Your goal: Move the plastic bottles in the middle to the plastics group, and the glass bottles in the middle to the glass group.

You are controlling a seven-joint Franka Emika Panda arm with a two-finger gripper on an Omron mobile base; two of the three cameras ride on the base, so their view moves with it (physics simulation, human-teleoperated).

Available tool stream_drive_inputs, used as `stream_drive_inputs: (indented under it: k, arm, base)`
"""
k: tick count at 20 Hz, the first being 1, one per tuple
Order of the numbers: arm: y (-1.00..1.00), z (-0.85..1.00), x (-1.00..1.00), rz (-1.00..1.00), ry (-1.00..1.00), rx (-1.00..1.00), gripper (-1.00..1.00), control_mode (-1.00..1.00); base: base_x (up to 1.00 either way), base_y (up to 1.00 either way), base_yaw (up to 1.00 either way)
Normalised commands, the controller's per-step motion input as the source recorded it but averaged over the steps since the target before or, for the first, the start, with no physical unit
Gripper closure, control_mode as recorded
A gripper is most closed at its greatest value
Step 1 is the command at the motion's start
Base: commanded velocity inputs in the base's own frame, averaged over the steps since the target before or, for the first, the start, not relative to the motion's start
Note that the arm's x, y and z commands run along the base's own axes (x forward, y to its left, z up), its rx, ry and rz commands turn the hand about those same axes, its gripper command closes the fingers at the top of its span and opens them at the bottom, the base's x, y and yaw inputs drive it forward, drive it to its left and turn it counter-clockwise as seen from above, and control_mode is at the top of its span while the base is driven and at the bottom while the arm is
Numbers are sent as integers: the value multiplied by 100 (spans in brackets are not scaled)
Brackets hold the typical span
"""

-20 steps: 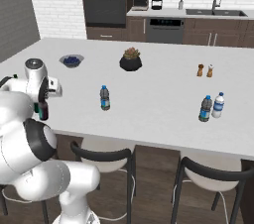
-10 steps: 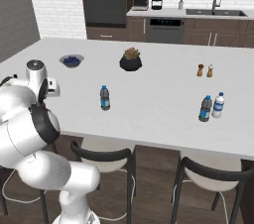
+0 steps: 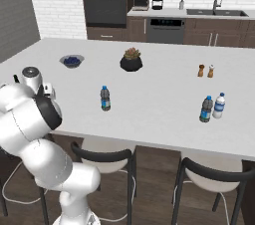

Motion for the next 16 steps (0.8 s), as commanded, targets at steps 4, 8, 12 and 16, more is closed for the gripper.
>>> stream_drive_inputs:
  k: [4, 8, 12, 16]
  arm:
    - [35, -31, 5, 0, 0, 0, 100, -100]
    - [28, -24, 7, 0, -1, 0, 100, -100]
    - [28, -16, 14, 0, -5, 0, 100, -100]
    - [14, -24, 7, 0, -1, -1, 100, -100]
  base:
    - [0, 0, 0]
    - [0, 0, 0]
    - [0, 0, 0]
    - [0, 0, 0]
